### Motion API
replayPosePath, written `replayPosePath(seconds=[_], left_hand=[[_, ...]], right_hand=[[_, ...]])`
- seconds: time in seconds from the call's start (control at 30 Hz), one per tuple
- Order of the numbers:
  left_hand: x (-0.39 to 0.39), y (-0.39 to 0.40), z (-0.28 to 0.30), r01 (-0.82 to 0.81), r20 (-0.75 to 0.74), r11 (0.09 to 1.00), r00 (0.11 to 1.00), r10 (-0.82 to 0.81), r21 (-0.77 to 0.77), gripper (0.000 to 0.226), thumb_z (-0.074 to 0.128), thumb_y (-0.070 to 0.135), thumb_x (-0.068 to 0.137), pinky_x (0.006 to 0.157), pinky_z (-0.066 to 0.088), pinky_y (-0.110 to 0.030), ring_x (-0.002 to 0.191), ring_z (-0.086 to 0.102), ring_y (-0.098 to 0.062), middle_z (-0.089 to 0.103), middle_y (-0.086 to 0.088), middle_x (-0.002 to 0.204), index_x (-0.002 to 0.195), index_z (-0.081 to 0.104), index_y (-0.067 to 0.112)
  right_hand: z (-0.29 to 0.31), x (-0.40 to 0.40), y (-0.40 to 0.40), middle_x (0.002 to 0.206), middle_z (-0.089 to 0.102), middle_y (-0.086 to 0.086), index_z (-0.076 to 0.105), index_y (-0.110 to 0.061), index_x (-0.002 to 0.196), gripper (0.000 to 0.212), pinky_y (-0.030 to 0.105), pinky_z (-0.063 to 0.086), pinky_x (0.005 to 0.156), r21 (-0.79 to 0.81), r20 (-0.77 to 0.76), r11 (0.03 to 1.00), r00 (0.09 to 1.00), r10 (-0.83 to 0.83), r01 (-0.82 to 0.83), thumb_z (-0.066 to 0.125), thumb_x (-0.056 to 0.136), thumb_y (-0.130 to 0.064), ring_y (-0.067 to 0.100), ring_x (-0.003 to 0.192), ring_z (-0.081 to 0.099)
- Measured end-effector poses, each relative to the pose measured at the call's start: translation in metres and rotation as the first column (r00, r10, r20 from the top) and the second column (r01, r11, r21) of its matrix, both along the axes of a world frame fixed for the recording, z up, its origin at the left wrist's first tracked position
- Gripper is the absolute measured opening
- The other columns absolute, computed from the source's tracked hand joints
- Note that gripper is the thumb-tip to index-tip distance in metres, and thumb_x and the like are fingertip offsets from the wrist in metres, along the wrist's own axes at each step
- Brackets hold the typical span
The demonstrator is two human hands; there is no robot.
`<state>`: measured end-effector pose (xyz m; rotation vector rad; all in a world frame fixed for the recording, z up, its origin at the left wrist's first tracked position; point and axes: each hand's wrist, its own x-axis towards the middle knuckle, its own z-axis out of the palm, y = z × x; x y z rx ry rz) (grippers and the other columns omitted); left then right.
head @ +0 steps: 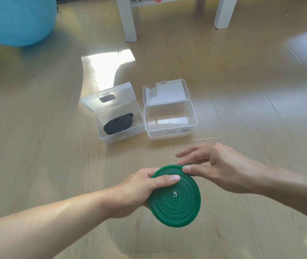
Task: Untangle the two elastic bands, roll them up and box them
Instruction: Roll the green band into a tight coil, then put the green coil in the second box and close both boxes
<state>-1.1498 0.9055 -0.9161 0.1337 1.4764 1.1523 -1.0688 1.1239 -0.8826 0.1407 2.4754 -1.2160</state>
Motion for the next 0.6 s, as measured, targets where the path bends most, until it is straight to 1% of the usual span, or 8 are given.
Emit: replayPosePath(seconds=[0.07, 0.13, 0.2, 0.23, 0.37, 0.47, 0.53, 0.6], left_hand=[[0.005, 0.001, 0.0, -0.073, 0.04, 0.997, 0.996, 0.074, -0.028, 0.035, 0.075, 0.046, 0.085, 0.086, 0.059, -0.042, 0.098, 0.075, -0.024, 0.079, -0.01, 0.11, 0.111, 0.079, 0.022], [0.004, 0.005, 0.002, -0.134, 0.019, 0.99, 0.991, 0.135, -0.043, 0.038, 0.077, 0.047, 0.084, 0.071, 0.059, -0.034, 0.09, 0.076, -0.023, 0.08, -0.01, 0.104, 0.109, 0.079, 0.018], [-0.001, 0.012, 0.003, -0.194, 0.0, 0.979, 0.981, 0.195, -0.058, 0.04, 0.071, 0.044, 0.088, 0.068, 0.059, -0.033, 0.09, 0.078, -0.025, 0.08, -0.012, 0.104, 0.112, 0.076, 0.013], [-0.003, 0.017, 0.003, -0.221, -0.002, 0.973, 0.975, 0.221, -0.065, 0.039, 0.07, 0.042, 0.091, 0.068, 0.06, -0.035, 0.092, 0.078, -0.027, 0.08, -0.013, 0.104, 0.114, 0.075, 0.012], [-0.014, 0.034, 0.003, -0.279, 0.032, 0.959, 0.959, 0.281, -0.055, 0.035, 0.068, 0.038, 0.095, 0.072, 0.062, -0.04, 0.094, 0.079, -0.028, 0.081, -0.013, 0.104, 0.115, 0.073, 0.009], [-0.025, 0.046, 0.0, -0.313, -0.001, 0.949, 0.95, 0.313, -0.033, 0.038, 0.065, 0.044, 0.096, 0.076, 0.064, -0.041, 0.093, 0.079, -0.026, 0.081, -0.011, 0.102, 0.115, 0.072, 0.011], [-0.036, 0.054, -0.006, -0.386, -0.127, 0.921, 0.917, 0.378, -0.044, 0.045, 0.055, 0.053, 0.1, 0.074, 0.065, -0.044, 0.088, 0.079, -0.028, 0.079, -0.012, 0.102, 0.12, 0.066, 0.014], [-0.052, 0.058, -0.021, -0.42, -0.337, 0.903, 0.866, 0.368, -0.094, 0.048, 0.04, 0.055, 0.106, 0.073, 0.066, -0.047, 0.084, 0.077, -0.033, 0.073, -0.016, 0.102, 0.135, 0.054, 0.019]], right_hand=[[0.006, 0.002, -0.001, 0.12, 0.054, -0.028, 0.063, -0.038, 0.132, 0.043, 0.017, 0.043, 0.097, 0.127, -0.054, 0.98, 0.986, 0.16, -0.152, 0.058, 0.093, -0.056, -0.007, 0.115, 0.051], [0.009, 0.003, -0.004, 0.118, 0.043, -0.026, 0.039, -0.037, 0.149, 0.084, 0.012, 0.036, 0.098, 0.172, -0.004, 0.953, 0.968, 0.252, -0.248, 0.062, 0.078, -0.076, -0.006, 0.116, 0.042], [0.007, 0.002, -0.01, 0.122, 0.031, -0.021, 0.006, -0.036, 0.158, 0.125, 0.01, 0.028, 0.1, 0.32, 0.026, 0.884, 0.936, 0.351, -0.341, 0.063, 0.06, -0.09, -0.004, 0.116, 0.034], [0.005, 0.0, -0.013, 0.124, 0.028, -0.019, -0.003, -0.034, 0.158, 0.134, 0.011, 0.026, 0.101, 0.388, 0.011, 0.852, 0.927, 0.376, -0.35, 0.062, 0.056, -0.092, -0.001, 0.117, 0.032], [-0.003, -0.019, -0.009, 0.134, 0.031, -0.016, 0.013, -0.031, 0.153, 0.12, 0.012, 0.025, 0.102, 0.526, -0.151, 0.807, 0.905, 0.398, -0.267, 0.062, 0.059, -0.088, 0.005, 0.122, 0.036], [-0.012, -0.037, -0.001, 0.131, 0.038, -0.012, 0.021, -0.028, 0.149, 0.108, 0.017, 0.031, 0.106, 0.57, -0.189, 0.78, 0.883, 0.43, -0.258, 0.064, 0.063, -0.076, 0.01, 0.119, 0.04], [-0.021, -0.05, 0.007, 0.128, 0.039, -0.009, 0.023, -0.027, 0.149, 0.107, 0.017, 0.033, 0.102, 0.573, -0.181, 0.784, 0.896, 0.405, -0.238, 0.067, 0.062, -0.069, 0.011, 0.116, 0.039], [-0.032, -0.064, 0.019, 0.13, 0.04, -0.007, 0.021, -0.026, 0.151, 0.11, 0.018, 0.033, 0.098, 0.547, -0.156, 0.815, 0.933, 0.324, -0.191, 0.071, 0.061, -0.066, 0.013, 0.117, 0.039]])
